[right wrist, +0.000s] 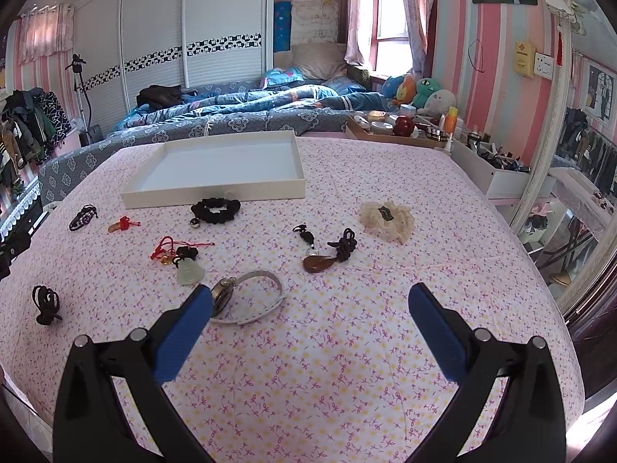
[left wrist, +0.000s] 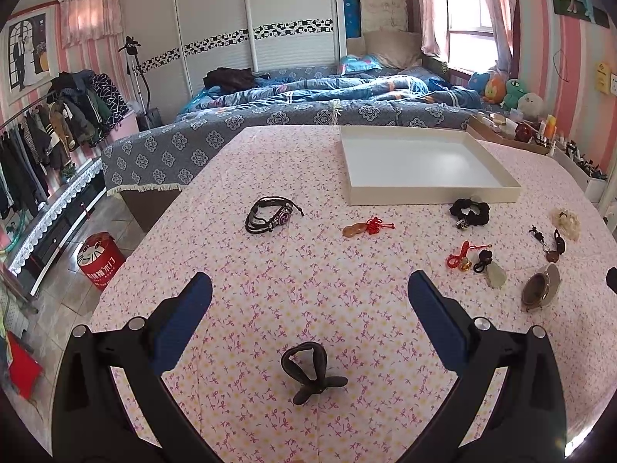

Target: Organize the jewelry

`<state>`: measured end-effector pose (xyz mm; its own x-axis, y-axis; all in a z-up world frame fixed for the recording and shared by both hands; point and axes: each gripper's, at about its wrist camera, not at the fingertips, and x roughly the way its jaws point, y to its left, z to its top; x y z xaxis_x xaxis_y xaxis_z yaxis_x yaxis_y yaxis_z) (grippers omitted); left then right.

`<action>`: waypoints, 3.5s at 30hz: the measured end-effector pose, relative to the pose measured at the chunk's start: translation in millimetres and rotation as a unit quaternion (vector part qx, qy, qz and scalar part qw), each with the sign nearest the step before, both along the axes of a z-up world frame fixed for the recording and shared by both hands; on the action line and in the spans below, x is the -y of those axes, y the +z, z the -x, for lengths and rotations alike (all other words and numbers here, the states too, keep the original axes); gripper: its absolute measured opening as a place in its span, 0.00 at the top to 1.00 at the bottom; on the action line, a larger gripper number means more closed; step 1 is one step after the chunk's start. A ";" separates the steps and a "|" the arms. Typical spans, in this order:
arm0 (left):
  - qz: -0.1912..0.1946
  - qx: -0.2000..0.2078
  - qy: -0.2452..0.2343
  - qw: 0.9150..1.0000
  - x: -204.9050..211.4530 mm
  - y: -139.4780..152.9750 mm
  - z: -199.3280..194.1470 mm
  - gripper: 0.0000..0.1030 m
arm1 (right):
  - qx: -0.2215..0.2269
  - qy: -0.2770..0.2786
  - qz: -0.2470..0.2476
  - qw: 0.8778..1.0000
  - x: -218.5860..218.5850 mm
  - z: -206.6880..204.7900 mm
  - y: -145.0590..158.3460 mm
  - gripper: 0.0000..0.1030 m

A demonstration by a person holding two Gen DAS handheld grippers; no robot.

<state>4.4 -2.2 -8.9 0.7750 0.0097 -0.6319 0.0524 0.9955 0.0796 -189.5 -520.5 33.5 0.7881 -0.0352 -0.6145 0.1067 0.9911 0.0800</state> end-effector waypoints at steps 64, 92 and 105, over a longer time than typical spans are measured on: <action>-0.007 -0.016 -0.019 1.000 27.6 6.2 -7.6 0.03 | -0.005 0.023 -0.007 1.000 21.9 -14.6 10.7 0.01; 0.000 -0.054 -0.106 0.993 108.5 -2.9 -77.0 0.24 | -0.051 0.035 -0.038 0.997 80.4 -106.5 18.0 0.02; 0.014 -0.144 -0.163 0.976 135.4 -64.3 -107.3 0.68 | -0.106 0.063 -0.033 0.992 68.2 -140.5 -29.3 0.28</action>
<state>111.8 -137.7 -73.3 0.5249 -0.2277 -0.8201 0.3822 0.9240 -0.0119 -48.9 -588.7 4.2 0.6364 0.1009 -0.7647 0.0037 0.9910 0.1339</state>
